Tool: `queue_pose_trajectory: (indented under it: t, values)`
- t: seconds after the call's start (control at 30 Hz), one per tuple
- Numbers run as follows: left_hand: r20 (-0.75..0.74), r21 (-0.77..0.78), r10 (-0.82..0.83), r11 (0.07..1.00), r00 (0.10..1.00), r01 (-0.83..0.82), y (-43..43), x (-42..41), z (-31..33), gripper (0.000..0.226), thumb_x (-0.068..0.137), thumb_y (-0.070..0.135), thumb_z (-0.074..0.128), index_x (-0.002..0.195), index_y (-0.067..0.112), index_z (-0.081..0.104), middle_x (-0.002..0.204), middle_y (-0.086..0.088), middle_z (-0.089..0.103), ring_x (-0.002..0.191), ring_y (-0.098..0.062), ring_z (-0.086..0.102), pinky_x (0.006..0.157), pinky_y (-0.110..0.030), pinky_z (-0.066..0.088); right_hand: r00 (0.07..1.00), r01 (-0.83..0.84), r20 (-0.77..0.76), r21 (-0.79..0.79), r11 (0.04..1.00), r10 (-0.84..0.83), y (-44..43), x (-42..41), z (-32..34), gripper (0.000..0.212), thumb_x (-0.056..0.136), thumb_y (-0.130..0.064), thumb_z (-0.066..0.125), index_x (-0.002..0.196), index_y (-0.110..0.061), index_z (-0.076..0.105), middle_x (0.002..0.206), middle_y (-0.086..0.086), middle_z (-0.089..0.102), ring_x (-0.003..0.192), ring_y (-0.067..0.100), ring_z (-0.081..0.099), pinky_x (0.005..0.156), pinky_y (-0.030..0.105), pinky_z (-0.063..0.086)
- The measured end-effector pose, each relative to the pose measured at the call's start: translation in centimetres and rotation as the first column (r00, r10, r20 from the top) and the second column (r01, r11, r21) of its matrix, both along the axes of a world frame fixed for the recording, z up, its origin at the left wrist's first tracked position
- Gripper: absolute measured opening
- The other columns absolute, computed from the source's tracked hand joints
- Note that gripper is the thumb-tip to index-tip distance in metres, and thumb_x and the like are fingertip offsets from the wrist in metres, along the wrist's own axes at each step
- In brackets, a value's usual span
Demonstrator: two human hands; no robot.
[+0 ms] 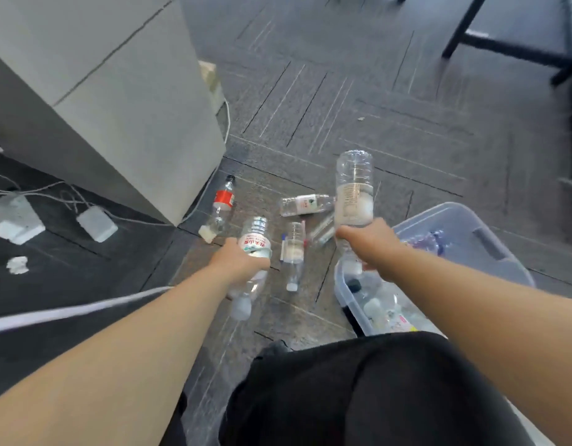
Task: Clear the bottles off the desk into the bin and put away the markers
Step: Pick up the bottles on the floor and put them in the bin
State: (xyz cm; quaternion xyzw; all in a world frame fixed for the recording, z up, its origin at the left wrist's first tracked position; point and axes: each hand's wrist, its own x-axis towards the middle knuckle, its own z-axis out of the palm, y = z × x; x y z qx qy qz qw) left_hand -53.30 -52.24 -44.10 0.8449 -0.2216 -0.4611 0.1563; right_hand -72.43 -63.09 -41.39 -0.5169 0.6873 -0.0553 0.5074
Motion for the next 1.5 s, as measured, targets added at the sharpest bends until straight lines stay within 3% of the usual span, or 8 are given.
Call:
queue_pose_trajectory:
  t: [0.17, 0.4, 0.57, 0.77, 0.93, 1.17, 1.27, 1.5]
  values:
    - [-0.130, -0.046, -0.087, 0.996, 0.988, 0.082, -1.9, -10.5, 2.2, 0.063, 0.069, 0.029, 0.077, 0.123, 0.013, 0.049, 0.108, -0.007, 0.060, 0.092, -0.025, 0.059, 0.049, -0.027, 0.048, 0.969, 0.246, -0.023, 0.091, 0.965, -0.245, 0.8, -12.7, 1.4, 0.054, 0.079, -0.029, 0.066, 0.126, -0.006, 0.051, 0.088, 0.006, 0.055, 0.086, 0.028, 0.058, 0.066, 0.036, 0.055]
    - [0.005, -0.110, -0.379, 0.920, 0.925, 0.377, -4.2, -17.6, 0.7, 0.077, 0.037, 0.047, 0.075, 0.106, 0.016, 0.059, 0.100, -0.002, 0.070, 0.088, -0.021, 0.066, 0.067, -0.032, 0.055, 0.947, 0.320, -0.039, 0.148, 0.936, -0.318, 1.1, -21.6, -0.3, 0.052, 0.081, -0.025, 0.068, 0.124, -0.004, 0.050, 0.096, 0.013, 0.057, 0.075, 0.025, 0.056, 0.067, 0.033, 0.047]
    - [0.039, -0.146, -0.477, 0.866, 0.878, 0.477, -4.8, -19.7, -0.5, 0.056, 0.065, 0.034, 0.080, 0.114, 0.024, 0.055, 0.104, 0.004, 0.066, 0.094, -0.017, 0.063, 0.073, -0.029, 0.049, 0.933, 0.360, -0.049, 0.135, 0.923, -0.356, 1.6, -23.0, -2.4, 0.054, 0.075, -0.024, 0.071, 0.122, -0.009, 0.048, 0.105, 0.015, 0.062, 0.092, 0.035, 0.064, 0.078, 0.045, 0.058]
    - [-0.004, -0.165, -0.454, 0.879, 0.891, 0.447, -6.3, -21.0, -2.8, 0.054, 0.089, 0.057, 0.051, 0.133, 0.026, 0.050, 0.127, 0.001, 0.059, 0.114, -0.023, 0.055, 0.083, -0.030, 0.041, 0.933, 0.360, -0.102, 0.195, 0.912, -0.346, 1.3, -23.7, -4.0, 0.051, 0.080, -0.027, 0.067, 0.127, -0.010, 0.054, 0.096, 0.008, 0.062, 0.095, 0.031, 0.063, 0.070, 0.035, 0.053]
    - [0.002, -0.165, -0.436, 0.888, 0.900, 0.430, -8.9, -22.1, -2.9, 0.046, 0.100, 0.040, 0.036, 0.138, 0.019, 0.050, 0.142, -0.005, 0.050, 0.129, -0.026, 0.046, 0.102, -0.035, 0.037, 0.944, 0.326, -0.111, 0.195, 0.925, -0.309, 0.0, -23.4, -4.1, 0.050, 0.081, -0.027, 0.067, 0.125, -0.007, 0.051, 0.084, 0.004, 0.056, 0.077, 0.022, 0.057, 0.064, 0.030, 0.049]
    - [0.138, -0.182, -0.248, 0.945, 0.959, 0.270, -10.6, -21.1, -3.2, 0.039, 0.094, 0.019, 0.045, 0.131, 0.011, 0.054, 0.131, -0.007, 0.058, 0.112, -0.026, 0.055, 0.083, -0.030, 0.040, 0.927, 0.370, -0.115, 0.118, 0.922, -0.357, -0.8, -22.9, -4.4, 0.067, 0.081, -0.039, 0.067, 0.134, -0.010, 0.039, 0.112, 0.011, 0.058, 0.091, 0.028, 0.060, 0.062, 0.032, 0.051]
    - [0.159, -0.140, -0.193, 0.966, 0.968, 0.215, -10.3, -20.2, -3.3, 0.036, 0.094, 0.016, 0.046, 0.128, 0.010, 0.055, 0.125, -0.009, 0.060, 0.091, -0.022, 0.052, 0.075, -0.027, 0.038, 0.909, 0.410, -0.121, 0.077, 0.909, -0.399, -0.9, -22.7, -4.4, 0.074, 0.077, -0.047, 0.067, 0.133, -0.009, 0.039, 0.117, 0.013, 0.059, 0.098, 0.031, 0.060, 0.081, 0.044, 0.055]
    - [0.197, -0.144, -0.177, 0.968, 0.964, 0.207, -9.0, -19.0, -1.9, 0.042, 0.093, 0.017, 0.048, 0.134, 0.010, 0.048, 0.129, -0.011, 0.051, 0.085, -0.021, 0.049, 0.070, -0.030, 0.038, 0.947, 0.308, -0.123, 0.081, 0.948, -0.297, -0.2, -22.3, -1.7, 0.024, 0.088, -0.025, 0.060, 0.104, -0.008, 0.054, 0.100, 0.015, 0.063, 0.089, 0.027, 0.057, 0.095, 0.046, 0.050]
